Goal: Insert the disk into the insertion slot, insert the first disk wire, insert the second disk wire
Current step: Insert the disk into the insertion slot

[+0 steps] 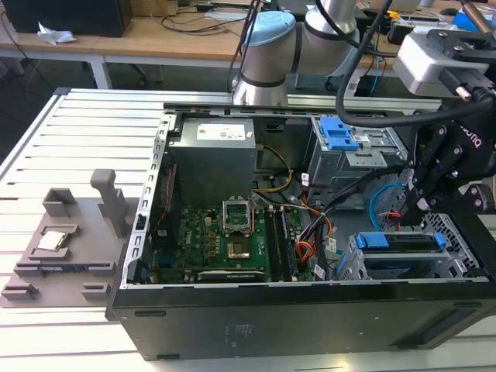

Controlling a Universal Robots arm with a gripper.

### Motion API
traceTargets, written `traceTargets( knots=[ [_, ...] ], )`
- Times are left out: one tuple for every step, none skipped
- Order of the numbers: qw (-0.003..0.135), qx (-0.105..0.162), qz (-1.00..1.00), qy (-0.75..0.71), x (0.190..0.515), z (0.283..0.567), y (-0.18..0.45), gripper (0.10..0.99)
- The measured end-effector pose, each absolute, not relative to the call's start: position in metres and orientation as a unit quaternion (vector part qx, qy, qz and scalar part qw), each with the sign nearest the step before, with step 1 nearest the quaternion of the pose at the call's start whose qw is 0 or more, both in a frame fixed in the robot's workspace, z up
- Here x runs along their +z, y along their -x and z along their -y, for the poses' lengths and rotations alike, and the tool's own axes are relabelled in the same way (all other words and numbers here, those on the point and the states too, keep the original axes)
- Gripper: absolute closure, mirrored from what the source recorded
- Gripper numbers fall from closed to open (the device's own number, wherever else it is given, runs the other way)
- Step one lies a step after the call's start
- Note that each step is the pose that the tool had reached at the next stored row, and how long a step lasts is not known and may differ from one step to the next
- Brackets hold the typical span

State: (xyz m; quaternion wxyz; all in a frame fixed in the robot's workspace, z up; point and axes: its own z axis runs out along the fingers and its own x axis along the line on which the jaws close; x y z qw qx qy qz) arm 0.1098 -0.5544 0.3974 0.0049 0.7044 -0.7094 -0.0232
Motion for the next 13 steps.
traceTargets(
  knots=[
    [0.005,-0.023,0.709,-0.704,0.397,0.554,-0.112,0.980],
    [0.005,-0.023,0.709,-0.704,0.397,0.553,-0.113,0.980],
    [0.005,-0.023,0.709,-0.704,0.396,0.553,-0.114,0.980],
    [0.005,-0.023,0.709,-0.704,0.395,0.553,-0.115,0.980],
    [0.005,-0.023,0.709,-0.704,0.394,0.553,-0.115,0.980],
    [0.005,-0.023,0.709,-0.704,0.393,0.553,-0.115,0.980],
    [0.005,-0.023,0.709,-0.704,0.392,0.553,-0.116,0.980],
    [0.005,-0.023,0.709,-0.704,0.391,0.553,-0.116,0.980],
    [0.005,-0.024,0.709,-0.704,0.391,0.552,-0.117,0.980],
    [0.005,-0.024,0.709,-0.704,0.390,0.552,-0.119,0.980],
    [0.005,-0.024,0.709,-0.704,0.390,0.552,-0.120,0.980],
    [0.005,-0.024,0.709,-0.704,0.389,0.552,-0.122,0.980],
    [0.006,-0.024,0.709,-0.704,0.388,0.551,-0.123,0.980]
  ],
)
